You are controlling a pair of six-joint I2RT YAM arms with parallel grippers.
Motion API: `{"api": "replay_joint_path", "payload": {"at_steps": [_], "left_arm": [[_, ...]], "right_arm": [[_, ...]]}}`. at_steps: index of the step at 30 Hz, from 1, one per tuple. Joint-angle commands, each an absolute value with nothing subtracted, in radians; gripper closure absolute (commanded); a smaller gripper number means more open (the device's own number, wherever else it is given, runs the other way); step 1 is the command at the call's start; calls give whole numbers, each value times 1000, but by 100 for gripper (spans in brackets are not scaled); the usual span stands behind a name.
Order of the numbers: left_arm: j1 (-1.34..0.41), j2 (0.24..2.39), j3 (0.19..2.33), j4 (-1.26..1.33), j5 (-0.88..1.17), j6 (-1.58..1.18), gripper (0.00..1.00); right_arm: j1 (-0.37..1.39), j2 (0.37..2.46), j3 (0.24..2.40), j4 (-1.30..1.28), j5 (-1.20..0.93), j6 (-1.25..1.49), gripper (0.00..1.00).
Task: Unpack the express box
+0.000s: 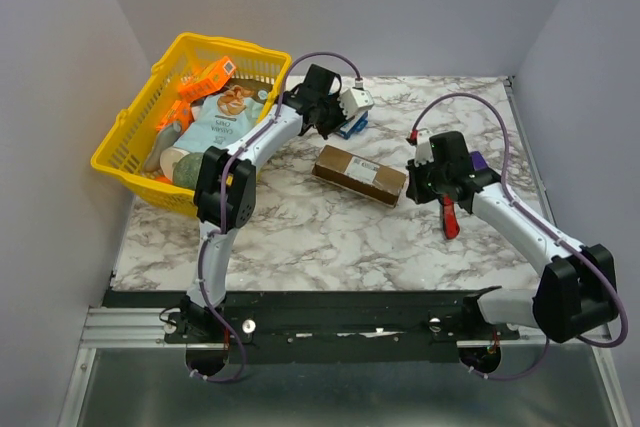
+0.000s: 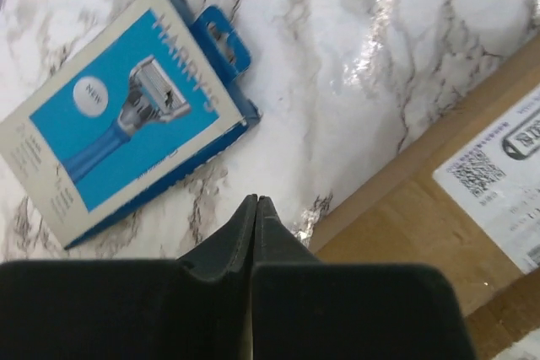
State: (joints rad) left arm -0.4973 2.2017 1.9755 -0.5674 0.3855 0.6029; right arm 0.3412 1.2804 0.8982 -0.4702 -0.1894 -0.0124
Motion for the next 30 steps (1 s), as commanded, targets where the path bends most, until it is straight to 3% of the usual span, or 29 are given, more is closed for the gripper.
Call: {"api": "replay_joint_path", "payload": {"at_steps": [1, 6, 12, 18, 25, 30], "left_arm": [[-497, 2195, 1947, -564, 27, 506, 100], [-480, 2235, 1953, -725, -37, 474, 100], [-479, 2206, 1806, -735, 50, 453, 98], [-488, 2102, 1630, -715, 224, 469, 94], [-552, 1814, 1346, -634, 411, 494, 92], [-614, 1726, 1241, -774, 406, 511, 86]], "right_arm": [[344, 1315, 887, -469, 42, 81, 99], [342, 1351, 888, -442, 32, 74, 100], [344, 1422, 933, -390, -61, 14, 98], [344, 1528, 1021, -334, -45, -69, 98], [344, 1711, 1233, -275, -32, -162, 97], [344, 1795, 1364, -270, 14, -199, 93]]}}
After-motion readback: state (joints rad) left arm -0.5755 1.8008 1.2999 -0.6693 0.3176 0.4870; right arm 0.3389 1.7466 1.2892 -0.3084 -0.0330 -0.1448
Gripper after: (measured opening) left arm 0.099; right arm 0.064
